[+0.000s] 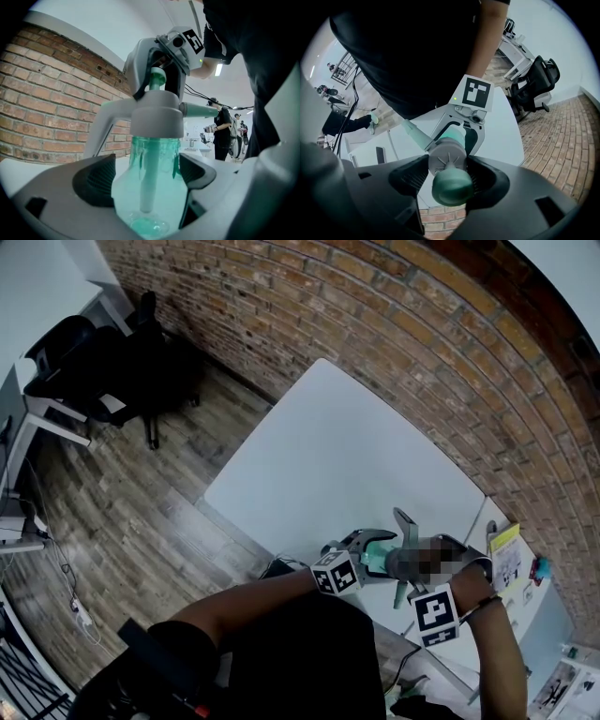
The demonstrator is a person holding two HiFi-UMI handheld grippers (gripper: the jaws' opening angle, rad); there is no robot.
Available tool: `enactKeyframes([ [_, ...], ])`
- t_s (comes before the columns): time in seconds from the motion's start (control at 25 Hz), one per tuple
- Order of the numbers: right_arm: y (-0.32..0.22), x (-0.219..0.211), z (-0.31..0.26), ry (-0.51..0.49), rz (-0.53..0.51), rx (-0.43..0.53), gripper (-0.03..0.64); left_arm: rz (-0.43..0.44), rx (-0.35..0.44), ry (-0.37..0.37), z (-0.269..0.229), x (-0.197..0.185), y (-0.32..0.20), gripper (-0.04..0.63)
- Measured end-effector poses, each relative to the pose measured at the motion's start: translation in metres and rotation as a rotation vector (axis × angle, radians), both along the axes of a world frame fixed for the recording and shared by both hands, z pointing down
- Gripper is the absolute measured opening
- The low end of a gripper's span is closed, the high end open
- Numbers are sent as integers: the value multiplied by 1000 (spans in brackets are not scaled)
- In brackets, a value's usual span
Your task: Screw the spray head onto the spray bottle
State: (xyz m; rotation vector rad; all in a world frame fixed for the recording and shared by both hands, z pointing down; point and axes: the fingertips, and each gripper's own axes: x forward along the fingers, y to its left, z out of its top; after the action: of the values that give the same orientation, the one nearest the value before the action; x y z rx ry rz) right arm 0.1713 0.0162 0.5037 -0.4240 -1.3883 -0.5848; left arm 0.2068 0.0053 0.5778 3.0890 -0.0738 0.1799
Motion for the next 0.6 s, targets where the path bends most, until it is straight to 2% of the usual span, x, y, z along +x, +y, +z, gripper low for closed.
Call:
enactKeyframes([
  [0.16,0,1,0,-15,24,-7,259,1,0,-2,1,1,0,416],
  [0.6,-3,-1,0,-64,253,-39,259,-2,4,2,0,0,0,416],
])
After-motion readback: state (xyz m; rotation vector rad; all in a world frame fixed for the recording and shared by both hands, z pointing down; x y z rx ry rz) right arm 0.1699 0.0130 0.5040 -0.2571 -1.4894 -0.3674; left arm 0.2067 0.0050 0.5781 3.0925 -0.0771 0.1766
